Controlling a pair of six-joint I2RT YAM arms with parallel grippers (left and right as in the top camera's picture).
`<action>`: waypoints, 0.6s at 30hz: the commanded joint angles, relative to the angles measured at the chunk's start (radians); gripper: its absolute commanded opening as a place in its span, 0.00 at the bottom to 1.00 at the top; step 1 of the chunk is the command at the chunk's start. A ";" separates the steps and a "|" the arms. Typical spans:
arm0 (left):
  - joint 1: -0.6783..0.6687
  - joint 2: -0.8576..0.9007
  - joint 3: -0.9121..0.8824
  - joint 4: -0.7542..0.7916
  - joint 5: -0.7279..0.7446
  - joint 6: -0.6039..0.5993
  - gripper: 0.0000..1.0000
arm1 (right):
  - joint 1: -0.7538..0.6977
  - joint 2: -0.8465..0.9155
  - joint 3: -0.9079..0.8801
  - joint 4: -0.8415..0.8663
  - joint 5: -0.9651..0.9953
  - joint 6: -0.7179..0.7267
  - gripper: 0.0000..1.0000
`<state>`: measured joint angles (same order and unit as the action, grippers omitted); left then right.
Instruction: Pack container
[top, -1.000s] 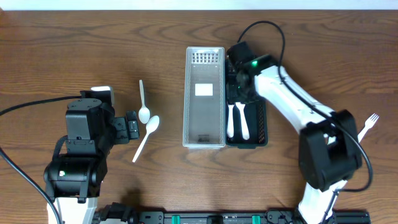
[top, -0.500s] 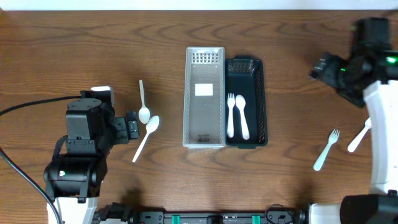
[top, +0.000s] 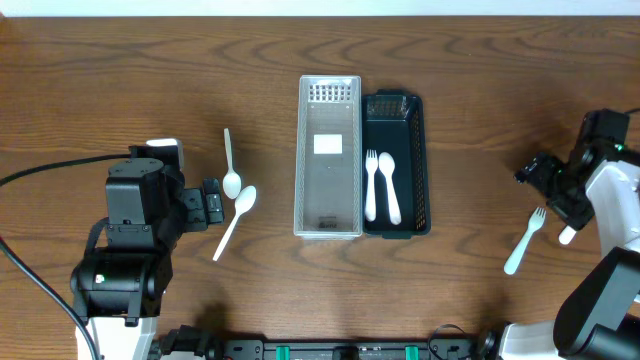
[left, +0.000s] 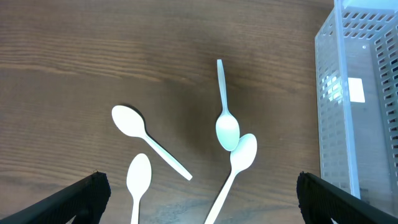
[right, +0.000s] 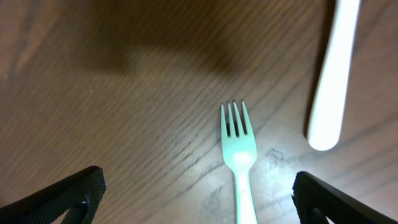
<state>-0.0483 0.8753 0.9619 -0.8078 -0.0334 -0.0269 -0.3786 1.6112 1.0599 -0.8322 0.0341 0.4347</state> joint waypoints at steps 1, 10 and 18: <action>0.003 0.000 0.017 -0.003 -0.005 -0.009 0.98 | -0.009 -0.002 -0.044 0.039 0.019 -0.032 0.99; 0.003 0.000 0.017 -0.003 -0.005 -0.009 0.98 | -0.009 -0.002 -0.158 0.166 0.037 -0.032 0.98; 0.003 0.000 0.017 -0.006 -0.005 -0.009 0.98 | -0.009 -0.001 -0.174 0.198 0.028 -0.058 0.96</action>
<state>-0.0483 0.8753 0.9615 -0.8082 -0.0334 -0.0269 -0.3782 1.6112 0.8925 -0.6392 0.0532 0.3996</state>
